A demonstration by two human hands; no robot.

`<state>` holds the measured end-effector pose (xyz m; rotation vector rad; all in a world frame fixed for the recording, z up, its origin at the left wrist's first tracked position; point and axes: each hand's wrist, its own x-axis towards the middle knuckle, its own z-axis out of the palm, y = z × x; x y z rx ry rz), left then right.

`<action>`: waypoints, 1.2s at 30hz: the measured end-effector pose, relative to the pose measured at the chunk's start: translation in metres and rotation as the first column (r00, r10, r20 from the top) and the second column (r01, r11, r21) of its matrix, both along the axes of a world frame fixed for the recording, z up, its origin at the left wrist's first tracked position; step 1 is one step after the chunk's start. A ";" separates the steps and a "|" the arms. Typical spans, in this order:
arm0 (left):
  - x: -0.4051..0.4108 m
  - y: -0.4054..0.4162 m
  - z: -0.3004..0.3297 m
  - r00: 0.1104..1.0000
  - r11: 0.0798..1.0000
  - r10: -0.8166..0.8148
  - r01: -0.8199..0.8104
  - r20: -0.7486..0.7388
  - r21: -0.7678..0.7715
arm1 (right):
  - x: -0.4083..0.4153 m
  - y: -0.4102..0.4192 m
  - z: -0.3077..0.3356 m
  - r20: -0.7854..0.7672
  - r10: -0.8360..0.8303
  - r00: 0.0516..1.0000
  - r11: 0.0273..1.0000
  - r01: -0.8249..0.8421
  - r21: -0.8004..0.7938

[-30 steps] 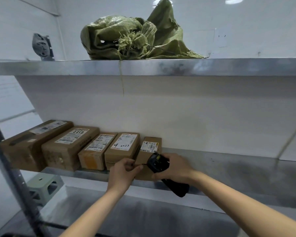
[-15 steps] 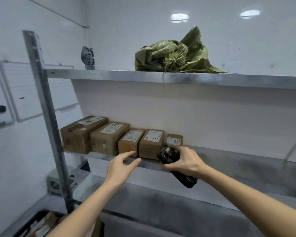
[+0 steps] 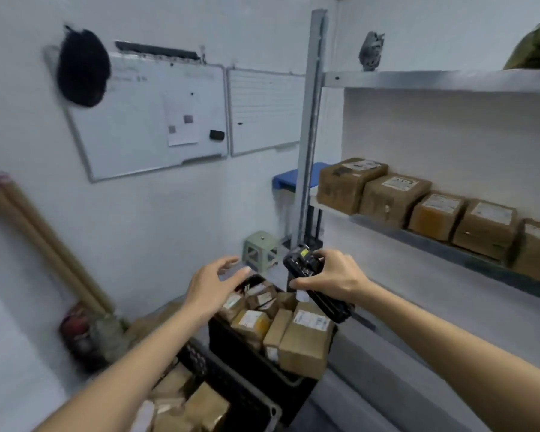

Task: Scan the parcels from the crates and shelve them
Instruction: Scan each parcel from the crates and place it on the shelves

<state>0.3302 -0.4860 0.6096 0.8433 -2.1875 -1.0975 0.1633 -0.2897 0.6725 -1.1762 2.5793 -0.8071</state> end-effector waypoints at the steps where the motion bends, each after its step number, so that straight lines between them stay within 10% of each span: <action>1: 0.023 -0.014 -0.011 0.999 0.999 0.045 -0.045 0.018 0.013 | 0.013 -0.020 -0.012 0.010 0.036 0.999 0.999 -0.036 0.018; 19: 0.221 -0.128 -0.299 0.793 0.742 0.522 -0.604 0.315 0.292 | 0.133 -0.252 -0.328 0.412 0.336 0.847 0.857 -0.456 0.239; 36: 0.215 -0.167 -0.447 0.716 0.655 0.463 -0.674 0.523 0.342 | 0.182 -0.356 -0.512 0.772 0.277 0.573 0.692 -0.676 0.253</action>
